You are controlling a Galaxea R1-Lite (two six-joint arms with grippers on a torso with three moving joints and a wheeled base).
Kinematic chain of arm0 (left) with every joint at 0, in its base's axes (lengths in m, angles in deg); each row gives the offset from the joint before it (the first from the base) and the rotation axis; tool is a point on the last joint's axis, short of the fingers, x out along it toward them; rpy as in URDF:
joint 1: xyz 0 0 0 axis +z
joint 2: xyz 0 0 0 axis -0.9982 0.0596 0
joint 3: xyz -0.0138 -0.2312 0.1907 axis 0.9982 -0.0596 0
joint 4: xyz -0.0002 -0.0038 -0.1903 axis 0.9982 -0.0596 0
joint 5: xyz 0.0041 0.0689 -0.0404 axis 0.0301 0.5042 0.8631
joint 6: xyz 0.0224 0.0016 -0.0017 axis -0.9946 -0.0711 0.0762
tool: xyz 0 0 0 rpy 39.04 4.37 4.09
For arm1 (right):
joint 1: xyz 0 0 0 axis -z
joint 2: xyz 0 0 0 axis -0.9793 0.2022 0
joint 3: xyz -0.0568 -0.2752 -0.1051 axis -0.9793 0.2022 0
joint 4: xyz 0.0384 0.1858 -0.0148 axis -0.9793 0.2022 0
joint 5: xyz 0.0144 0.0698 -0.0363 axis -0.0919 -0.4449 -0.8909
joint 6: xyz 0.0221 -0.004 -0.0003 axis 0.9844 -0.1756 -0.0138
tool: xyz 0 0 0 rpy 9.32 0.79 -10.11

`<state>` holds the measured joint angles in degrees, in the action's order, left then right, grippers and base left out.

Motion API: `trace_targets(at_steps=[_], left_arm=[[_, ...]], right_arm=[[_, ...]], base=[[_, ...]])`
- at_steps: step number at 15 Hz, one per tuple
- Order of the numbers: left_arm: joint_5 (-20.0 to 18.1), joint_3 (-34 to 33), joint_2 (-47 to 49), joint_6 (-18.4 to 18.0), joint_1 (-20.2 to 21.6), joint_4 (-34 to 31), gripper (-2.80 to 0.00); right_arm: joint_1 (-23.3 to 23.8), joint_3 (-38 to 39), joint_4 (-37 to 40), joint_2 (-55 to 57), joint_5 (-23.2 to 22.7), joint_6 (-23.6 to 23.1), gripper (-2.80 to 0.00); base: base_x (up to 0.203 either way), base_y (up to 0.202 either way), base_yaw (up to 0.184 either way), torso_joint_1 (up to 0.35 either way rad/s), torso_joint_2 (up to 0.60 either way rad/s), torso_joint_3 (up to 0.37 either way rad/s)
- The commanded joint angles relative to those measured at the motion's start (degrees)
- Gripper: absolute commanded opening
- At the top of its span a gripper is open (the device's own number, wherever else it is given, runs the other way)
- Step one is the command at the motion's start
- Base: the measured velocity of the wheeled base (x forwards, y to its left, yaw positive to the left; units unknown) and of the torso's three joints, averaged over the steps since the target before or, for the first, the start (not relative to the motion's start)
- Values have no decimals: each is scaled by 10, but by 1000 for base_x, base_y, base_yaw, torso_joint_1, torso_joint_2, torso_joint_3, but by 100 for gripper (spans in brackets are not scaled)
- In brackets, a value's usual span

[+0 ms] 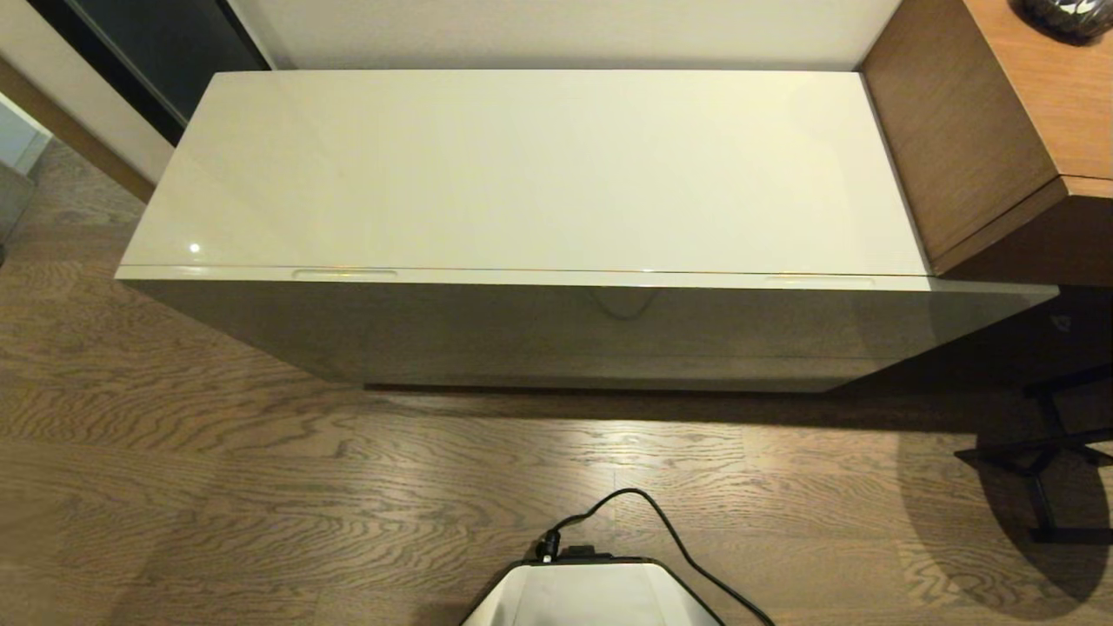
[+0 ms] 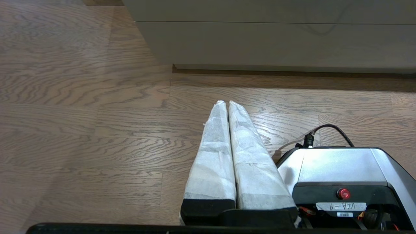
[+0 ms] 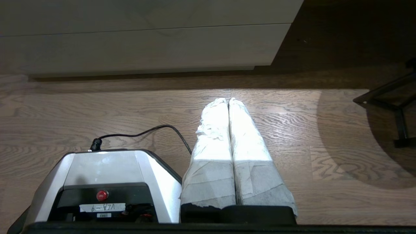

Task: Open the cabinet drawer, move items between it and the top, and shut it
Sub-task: Open the drawer

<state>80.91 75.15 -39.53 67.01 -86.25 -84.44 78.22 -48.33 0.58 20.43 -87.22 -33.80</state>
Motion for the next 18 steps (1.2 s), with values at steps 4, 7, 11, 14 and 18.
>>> trace_targets(at_steps=[4,7,11,14,18], left_arm=[[-5,25,14,-36,0,-16,-280],[1,215,152,16,1,-112,-280],[-3,516,477,101,0,-375,-280],[-82,626,679,134,0,-391,-280],[-146,666,833,198,-2,-165,-280]], right_arm=[[0,2,0,-8,0,0,-280],[-1,2,0,-8,0,0,-280],[-1,2,0,-8,0,0,-280],[0,1,0,-8,-1,-8,-280],[-1,1,0,-8,-3,-10,-280]], base=[[0,0,0,0,0,0],[0,0,0,0,0,0],[0,0,0,0,0,0],[0,0,0,0,0,0],[0,0,0,0,0,0]])
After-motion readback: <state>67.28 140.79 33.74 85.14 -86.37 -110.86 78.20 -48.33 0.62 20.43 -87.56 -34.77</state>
